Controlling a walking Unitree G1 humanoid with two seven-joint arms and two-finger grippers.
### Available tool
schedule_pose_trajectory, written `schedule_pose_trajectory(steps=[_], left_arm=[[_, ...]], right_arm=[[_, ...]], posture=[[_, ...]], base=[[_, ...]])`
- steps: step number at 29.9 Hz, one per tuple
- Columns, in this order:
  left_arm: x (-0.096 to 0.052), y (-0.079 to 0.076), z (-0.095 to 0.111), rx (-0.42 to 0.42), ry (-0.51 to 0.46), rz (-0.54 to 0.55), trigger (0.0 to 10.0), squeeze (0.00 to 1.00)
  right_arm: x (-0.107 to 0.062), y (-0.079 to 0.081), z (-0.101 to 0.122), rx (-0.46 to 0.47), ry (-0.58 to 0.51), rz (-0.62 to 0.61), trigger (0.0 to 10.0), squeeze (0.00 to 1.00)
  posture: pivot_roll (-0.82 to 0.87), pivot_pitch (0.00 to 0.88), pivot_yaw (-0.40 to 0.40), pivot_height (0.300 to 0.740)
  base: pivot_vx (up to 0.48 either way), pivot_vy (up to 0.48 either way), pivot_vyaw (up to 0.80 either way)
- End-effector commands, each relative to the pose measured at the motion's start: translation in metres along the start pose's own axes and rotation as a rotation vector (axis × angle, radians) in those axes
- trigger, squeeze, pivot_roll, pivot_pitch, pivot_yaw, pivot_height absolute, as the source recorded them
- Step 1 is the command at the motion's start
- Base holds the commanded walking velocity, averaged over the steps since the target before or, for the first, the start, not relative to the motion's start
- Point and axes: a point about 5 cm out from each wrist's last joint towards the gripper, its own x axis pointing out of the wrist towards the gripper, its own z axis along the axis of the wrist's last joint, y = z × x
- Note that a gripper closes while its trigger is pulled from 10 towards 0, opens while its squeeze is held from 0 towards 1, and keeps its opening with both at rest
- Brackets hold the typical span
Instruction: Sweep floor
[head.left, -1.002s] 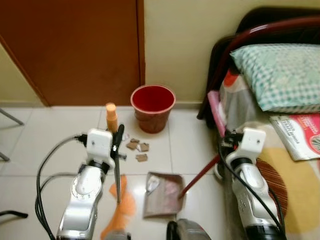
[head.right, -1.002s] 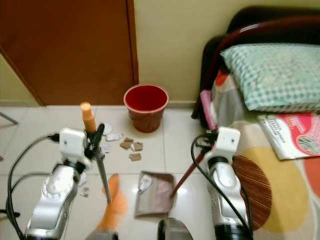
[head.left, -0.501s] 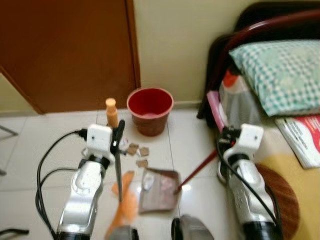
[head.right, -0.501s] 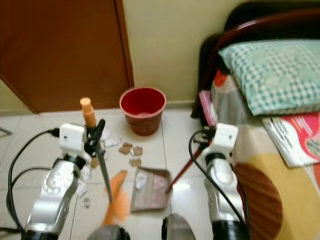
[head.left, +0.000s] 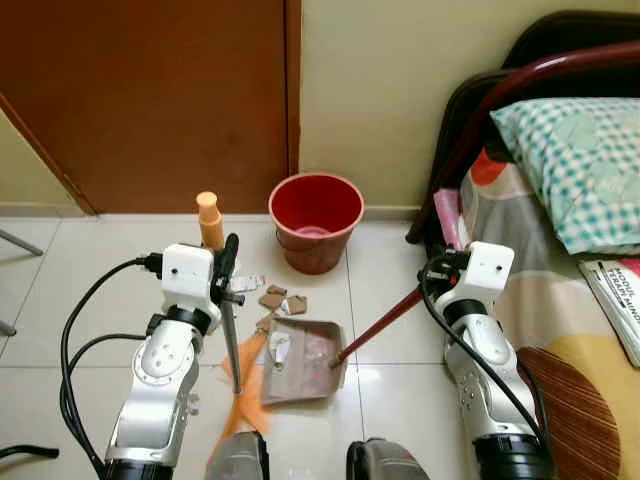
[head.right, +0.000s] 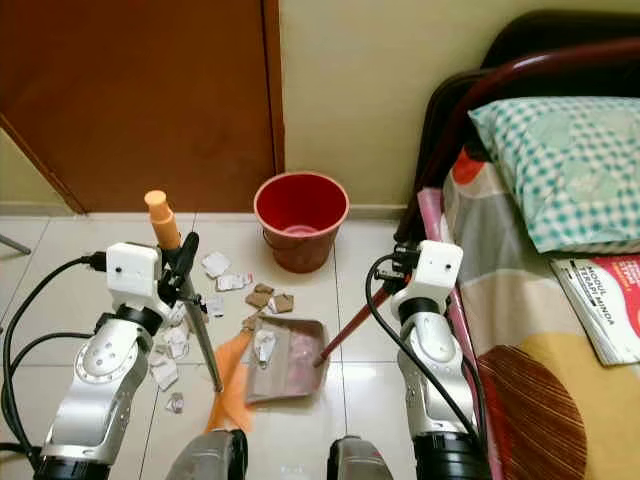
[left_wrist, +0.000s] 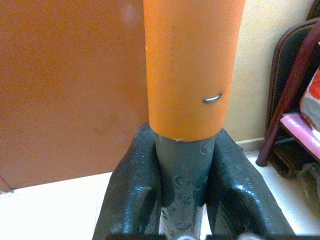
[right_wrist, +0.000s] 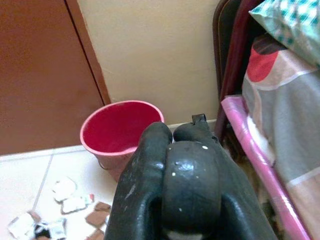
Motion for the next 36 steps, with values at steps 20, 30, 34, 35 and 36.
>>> schedule_pose_trajectory(steps=[20,30,34,35,36], left_arm=[[0.018,-0.041,0.049,-0.224,-0.135,-0.204,10.0,0.0],[0.005,0.026,0.028,-0.014,-0.068,0.018,10.0,0.0],[-0.005,0.048,0.017,0.056,-0.03,0.094,10.0,0.0],[-0.008,0.051,0.015,0.066,-0.021,0.104,10.0,0.0],[-0.009,0.053,0.013,0.072,-0.016,0.109,10.0,0.0]], right_arm=[[0.004,0.0,-0.002,-0.018,0.019,0.006,10.0,0.0],[0.004,-0.003,-0.002,-0.017,0.021,0.005,10.0,0.0],[0.003,-0.006,0.002,-0.007,0.006,-0.003,10.0,0.0],[0.002,-0.006,0.004,-0.002,0.0,-0.006,10.0,0.0],[0.002,-0.006,0.005,0.002,-0.003,-0.008,10.0,0.0]], posture=[[-0.03,0.161,-0.027,0.74],[-0.01,0.163,-0.037,0.74],[-0.01,0.163,-0.037,0.74],[0.0,0.158,-0.039,0.74],[0.0,0.158,-0.039,0.74]], base=[[0.0,0.0,0.0],[0.0,0.0,0.0],[0.0,0.0,0.0],[0.0,0.0,0.0],[0.0,0.0,0.0]])
